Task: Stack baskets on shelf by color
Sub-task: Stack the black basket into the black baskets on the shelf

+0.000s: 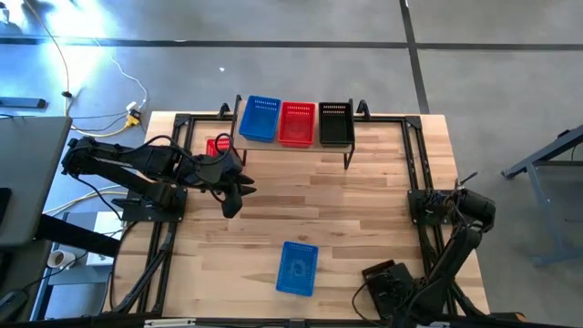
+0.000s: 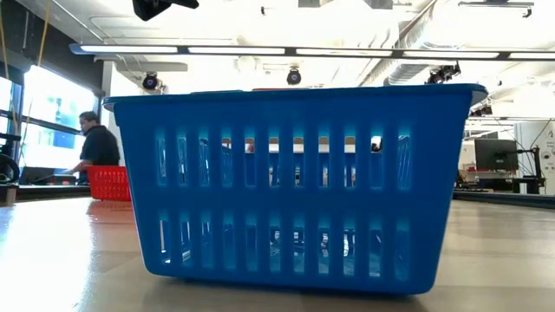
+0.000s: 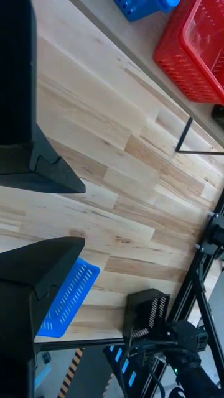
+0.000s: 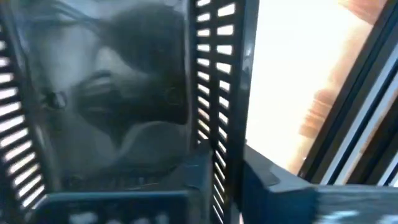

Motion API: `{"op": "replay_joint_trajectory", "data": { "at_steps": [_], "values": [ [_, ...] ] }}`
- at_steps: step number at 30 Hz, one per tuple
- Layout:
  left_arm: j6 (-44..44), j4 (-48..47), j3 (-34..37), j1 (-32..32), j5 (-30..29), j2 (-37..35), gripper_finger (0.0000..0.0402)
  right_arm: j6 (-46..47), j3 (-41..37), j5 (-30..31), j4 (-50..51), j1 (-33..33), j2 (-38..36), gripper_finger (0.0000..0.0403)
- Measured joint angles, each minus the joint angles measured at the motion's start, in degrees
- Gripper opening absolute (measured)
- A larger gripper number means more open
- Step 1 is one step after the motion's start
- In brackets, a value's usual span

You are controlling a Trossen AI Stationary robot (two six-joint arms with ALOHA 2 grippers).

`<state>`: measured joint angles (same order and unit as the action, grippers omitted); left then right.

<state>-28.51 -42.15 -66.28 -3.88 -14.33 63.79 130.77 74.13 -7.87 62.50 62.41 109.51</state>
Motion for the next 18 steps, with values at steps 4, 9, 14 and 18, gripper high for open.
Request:
{"op": "replay_joint_trajectory", "data": {
  "at_steps": [4, 9, 14, 18],
  "values": [
    [0.0, 0.0, 0.0, 0.0, 0.0, 0.0, 0.0115, -0.3, 0.1, 0.7, -0.2, -0.4, -0.8, 0.0009],
    [0.0, 0.0, 0.0, 0.2, -0.1, 0.0, 0.0115, -0.8, 0.1, 4.3, 0.0, -1.9, -3.3, 0.0005],
    [0.2, 0.0, 0.0, 0.2, -3.9, 0.0, 0.0115, -2.0, 0.1, 11.4, 0.0, -4.3, -6.9, 0.0002],
    [0.2, 0.0, 0.0, 0.3, -7.3, 0.0, 0.0115, -2.4, 0.1, 18.5, 0.0, -6.4, -10.1, 0.0001]
  ]
}}
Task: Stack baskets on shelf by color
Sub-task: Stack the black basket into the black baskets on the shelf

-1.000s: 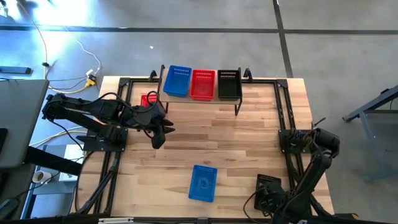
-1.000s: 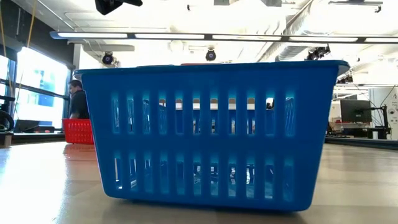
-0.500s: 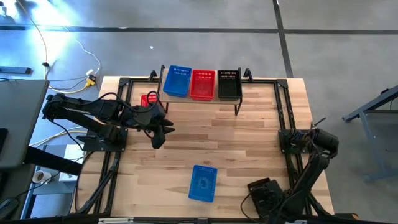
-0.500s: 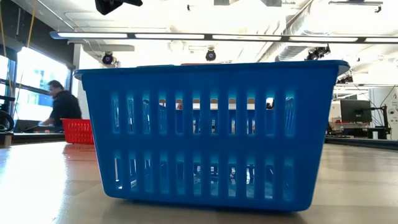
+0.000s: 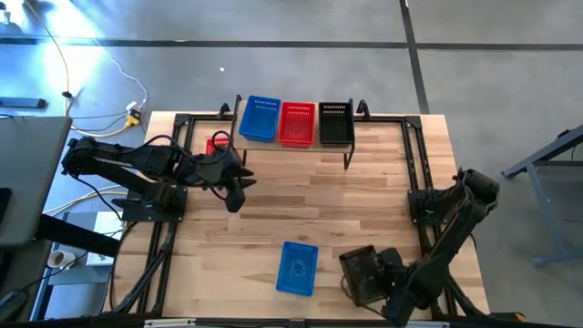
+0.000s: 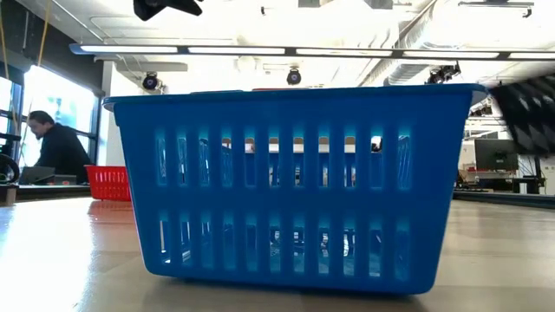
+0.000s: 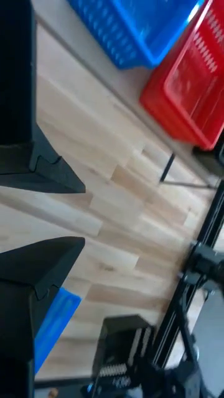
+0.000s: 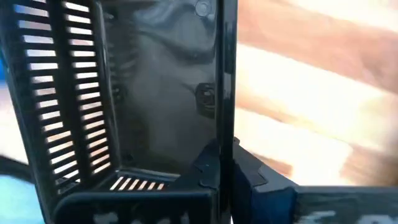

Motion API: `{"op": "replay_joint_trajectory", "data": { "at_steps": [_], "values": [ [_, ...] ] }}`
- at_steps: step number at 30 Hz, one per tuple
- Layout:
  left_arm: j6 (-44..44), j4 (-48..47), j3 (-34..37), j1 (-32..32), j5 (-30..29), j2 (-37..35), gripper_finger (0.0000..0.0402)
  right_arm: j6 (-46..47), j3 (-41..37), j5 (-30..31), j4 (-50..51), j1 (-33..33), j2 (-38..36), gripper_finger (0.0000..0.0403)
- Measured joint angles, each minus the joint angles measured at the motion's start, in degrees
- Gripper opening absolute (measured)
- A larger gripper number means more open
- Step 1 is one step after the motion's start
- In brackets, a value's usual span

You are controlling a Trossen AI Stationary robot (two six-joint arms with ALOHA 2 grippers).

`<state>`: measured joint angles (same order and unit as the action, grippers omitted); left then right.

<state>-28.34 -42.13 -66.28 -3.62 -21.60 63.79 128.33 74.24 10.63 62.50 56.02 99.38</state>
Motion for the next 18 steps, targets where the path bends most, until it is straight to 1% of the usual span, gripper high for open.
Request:
{"op": "replay_joint_trajectory", "data": {
  "at_steps": [5, 10, 14, 18],
  "values": [
    [0.0, 0.0, 0.0, 0.0, -5.0, 0.0, 0.0115, -1.4, 0.0, 7.0, 0.3, -3.5, -4.3, 0.0],
    [0.2, 0.0, 0.0, 0.2, -9.4, 0.0, 0.0115, -5.2, 0.0, 14.1, 0.6, -8.3, -8.3, 0.0],
    [3.0, 0.0, 0.0, 1.7, -9.4, 0.0, 0.0115, -9.6, 0.0, 19.3, 0.7, -12.8, -11.3, 0.0],
    [5.3, 0.0, 0.0, 4.0, -9.2, 0.0, 0.0115, -15.6, 0.0, 21.9, 0.7, -18.1, -14.0, 0.0]
  ]
}}
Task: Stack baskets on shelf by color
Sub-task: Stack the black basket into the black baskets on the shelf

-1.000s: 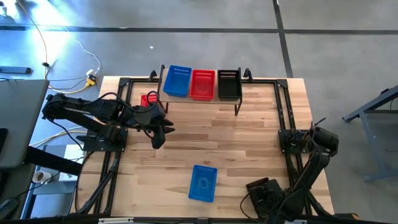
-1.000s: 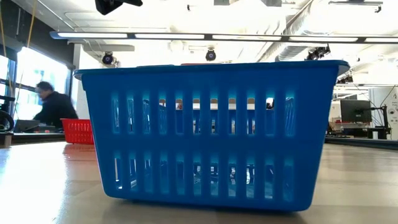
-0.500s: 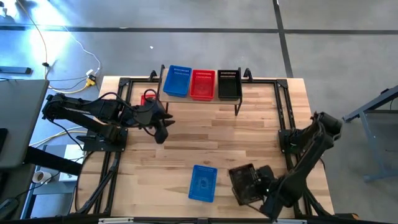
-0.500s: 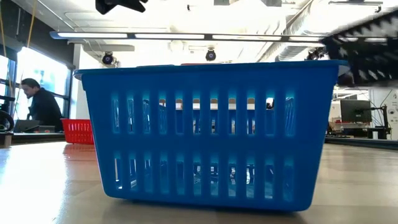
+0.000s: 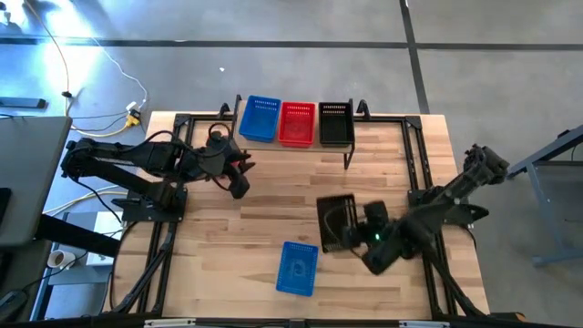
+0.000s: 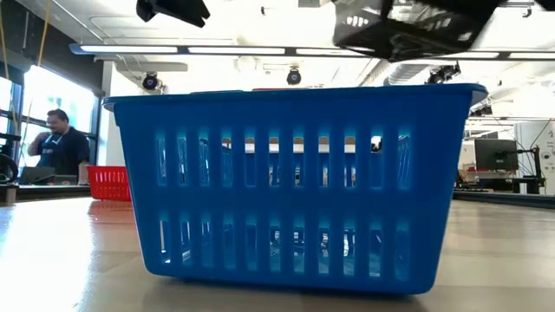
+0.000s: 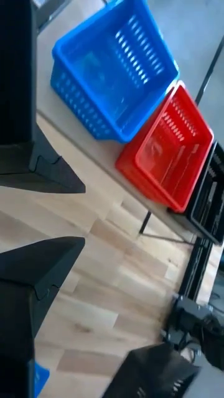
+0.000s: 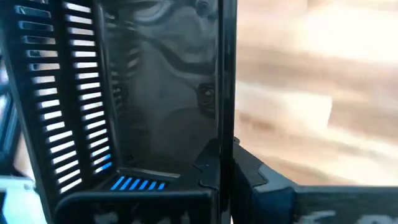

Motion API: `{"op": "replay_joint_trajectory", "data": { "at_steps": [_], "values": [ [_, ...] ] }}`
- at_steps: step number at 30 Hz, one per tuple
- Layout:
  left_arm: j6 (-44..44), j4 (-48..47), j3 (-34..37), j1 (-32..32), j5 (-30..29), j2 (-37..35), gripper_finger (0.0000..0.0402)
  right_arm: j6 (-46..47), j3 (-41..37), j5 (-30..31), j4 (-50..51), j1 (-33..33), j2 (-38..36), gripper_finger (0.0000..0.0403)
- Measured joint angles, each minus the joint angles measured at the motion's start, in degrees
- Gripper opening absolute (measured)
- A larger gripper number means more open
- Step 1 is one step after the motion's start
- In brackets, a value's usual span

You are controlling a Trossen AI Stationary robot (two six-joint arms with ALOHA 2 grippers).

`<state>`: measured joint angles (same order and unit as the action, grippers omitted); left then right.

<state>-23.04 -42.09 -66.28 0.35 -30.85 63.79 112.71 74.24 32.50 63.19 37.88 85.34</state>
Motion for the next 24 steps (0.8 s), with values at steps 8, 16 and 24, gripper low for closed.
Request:
{"op": "replay_joint_trajectory", "data": {
  "at_steps": [8, 16, 24],
  "values": [
    [3.7, 0.0, 0.0, 5.4, 0.2, 0.0, 0.0115, -10.9, 0.0, 1.5, 0.0, -11.6, -5.1, 0.0],
    [6.8, 0.0, 0.0, 10.1, 0.2, 0.0, 0.0115, -20.1, 0.0, 1.5, -0.8, -23.4, -10.1, 0.0],
    [11.9, 0.0, 0.0, 13.3, 2.8, 0.0, 0.0115, -33.2, 0.0, -1.3, -5.1, -34.8, -12.7, 0.0]
  ]
}}
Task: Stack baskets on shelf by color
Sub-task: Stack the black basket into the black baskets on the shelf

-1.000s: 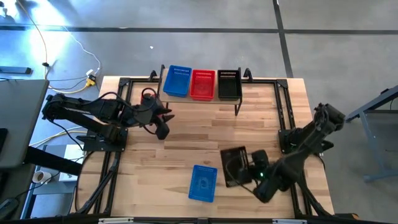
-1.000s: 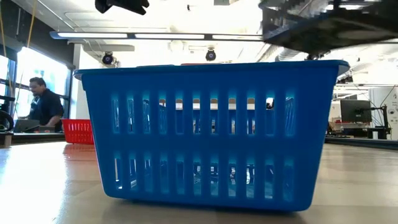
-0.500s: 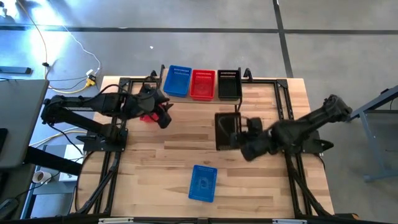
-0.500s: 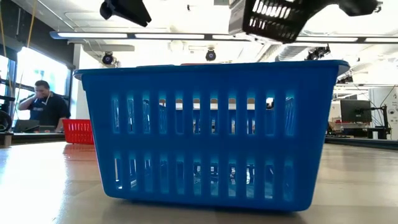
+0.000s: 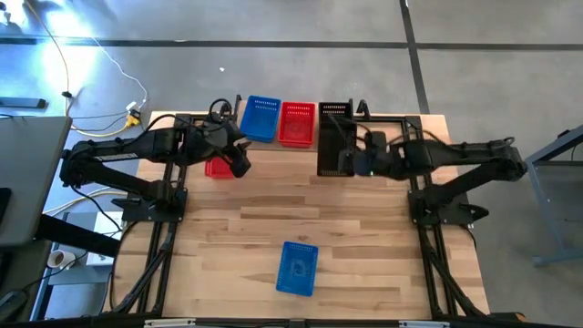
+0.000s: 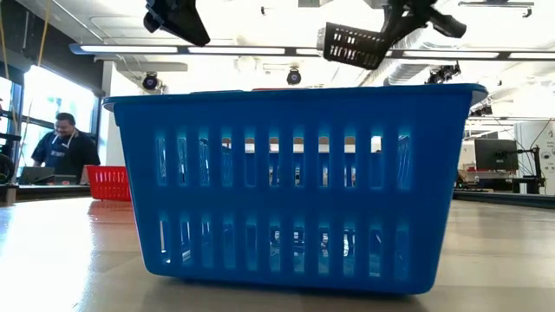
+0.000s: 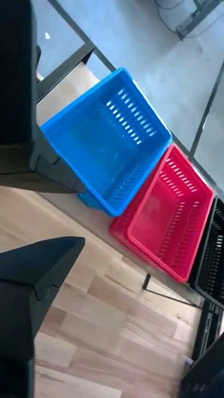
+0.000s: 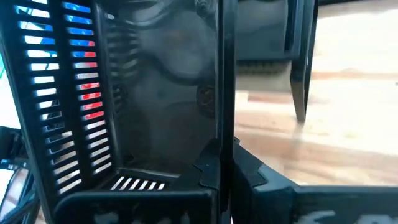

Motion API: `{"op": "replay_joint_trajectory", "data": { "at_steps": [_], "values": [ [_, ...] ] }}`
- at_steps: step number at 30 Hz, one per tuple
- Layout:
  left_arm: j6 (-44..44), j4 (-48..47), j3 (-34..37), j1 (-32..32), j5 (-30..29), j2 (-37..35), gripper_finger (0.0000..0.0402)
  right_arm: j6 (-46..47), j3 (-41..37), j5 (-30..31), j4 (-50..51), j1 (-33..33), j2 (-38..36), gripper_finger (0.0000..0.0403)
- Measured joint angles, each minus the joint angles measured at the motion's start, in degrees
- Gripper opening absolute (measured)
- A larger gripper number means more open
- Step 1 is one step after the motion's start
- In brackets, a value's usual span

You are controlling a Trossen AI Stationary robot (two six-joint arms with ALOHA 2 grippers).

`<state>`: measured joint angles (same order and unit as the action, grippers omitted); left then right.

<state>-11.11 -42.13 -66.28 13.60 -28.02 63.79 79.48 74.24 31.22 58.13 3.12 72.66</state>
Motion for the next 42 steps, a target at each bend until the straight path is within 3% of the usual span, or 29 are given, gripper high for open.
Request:
{"op": "replay_joint_trajectory", "data": {
  "at_steps": [8, 14, 25, 42],
  "values": [
    [1.5, 0.0, 0.0, 1.4, 2.7, 0.0, 0.0115, -12.5, 0.2, -8.2, -8.4, -10.8, -0.3, 0.0],
    [2.3, 0.0, 0.0, 1.4, 2.5, 0.0, 0.0115, -19.1, 4.8, -11.9, -6.8, -18.0, -0.3, 0.0],
    [2.3, 0.0, 0.0, 1.4, 2.5, 0.0, 0.0115, -24.3, 8.6, -24.8, -4.4, -32.5, -0.1, 0.0],
    [2.1, 0.0, 0.0, 1.4, 2.3, 0.0, 0.0115, -26.5, 8.6, -37.9, -0.9, -39.1, 7.7, 0.0]
  ]
}}
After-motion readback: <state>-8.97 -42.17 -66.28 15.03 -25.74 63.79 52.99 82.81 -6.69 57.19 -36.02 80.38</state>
